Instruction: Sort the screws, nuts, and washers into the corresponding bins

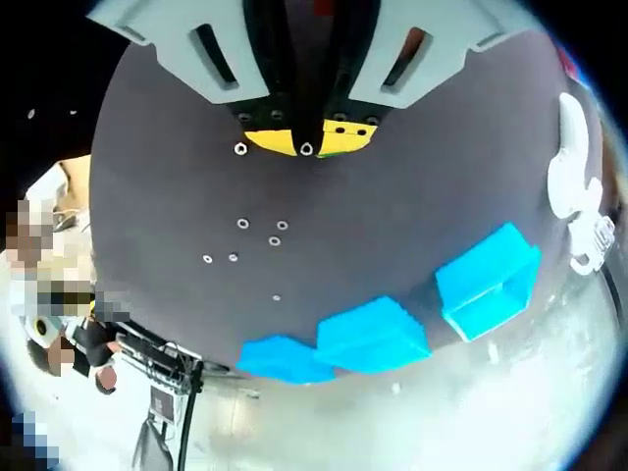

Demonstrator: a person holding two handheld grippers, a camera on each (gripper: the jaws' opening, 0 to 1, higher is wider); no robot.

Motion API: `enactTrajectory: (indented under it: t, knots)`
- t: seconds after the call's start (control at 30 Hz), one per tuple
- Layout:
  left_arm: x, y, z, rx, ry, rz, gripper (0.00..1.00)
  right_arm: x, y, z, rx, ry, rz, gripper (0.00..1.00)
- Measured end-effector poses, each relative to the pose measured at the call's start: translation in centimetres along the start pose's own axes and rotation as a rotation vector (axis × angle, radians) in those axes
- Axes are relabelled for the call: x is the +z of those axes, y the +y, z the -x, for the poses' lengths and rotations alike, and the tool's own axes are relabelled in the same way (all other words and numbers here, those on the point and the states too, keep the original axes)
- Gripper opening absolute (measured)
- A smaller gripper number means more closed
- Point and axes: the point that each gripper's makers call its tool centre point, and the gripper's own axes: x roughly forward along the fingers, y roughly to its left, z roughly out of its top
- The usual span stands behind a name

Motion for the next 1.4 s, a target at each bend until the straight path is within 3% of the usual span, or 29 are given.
enactTrajectory:
  t: [0.17,0.33,0.53,0.73,0.9,1.13,1.33,1.4]
  knots:
    - [-0.2,-0.2,0.3,-0.001,-0.021,0.021,0.03,0.1,0.1,0.0,-0.002,-0.004,0.002,0.35]
    - [0.2,-0.1,1.0,0.009,-0.09,0.075,0.03,0.5,-0.1,0.1,-0.019,-0.021,-0.001,0.34]
    - [2.5,-0.2,3.0,0.017,-0.279,0.109,0.03,1.3,-0.4,0.2,-0.046,-0.058,-0.023,0.34]
    - [5.5,0.6,6.2,0.114,-0.481,0.082,0.03,2.6,-0.8,0.4,-0.081,-0.113,-0.049,0.34]
    - [6.6,0.8,8.2,0.17,-0.585,0.114,0.03,3.7,-1.3,0.6,-0.117,-0.165,-0.077,0.34]
    - [7.7,1.3,10.4,0.226,-0.696,0.148,0.03,4.1,-0.8,0.4,-0.132,-0.174,-0.068,0.34]
    - [8.2,0.6,10.4,0.234,-0.704,0.158,0.03,4.3,-0.4,0.4,-0.149,-0.181,-0.064,0.33]
    - [8.4,1.3,10.2,0.242,-0.701,0.162,0.03,4.5,-0.3,0.5,-0.155,-0.192,-0.069,0.33]
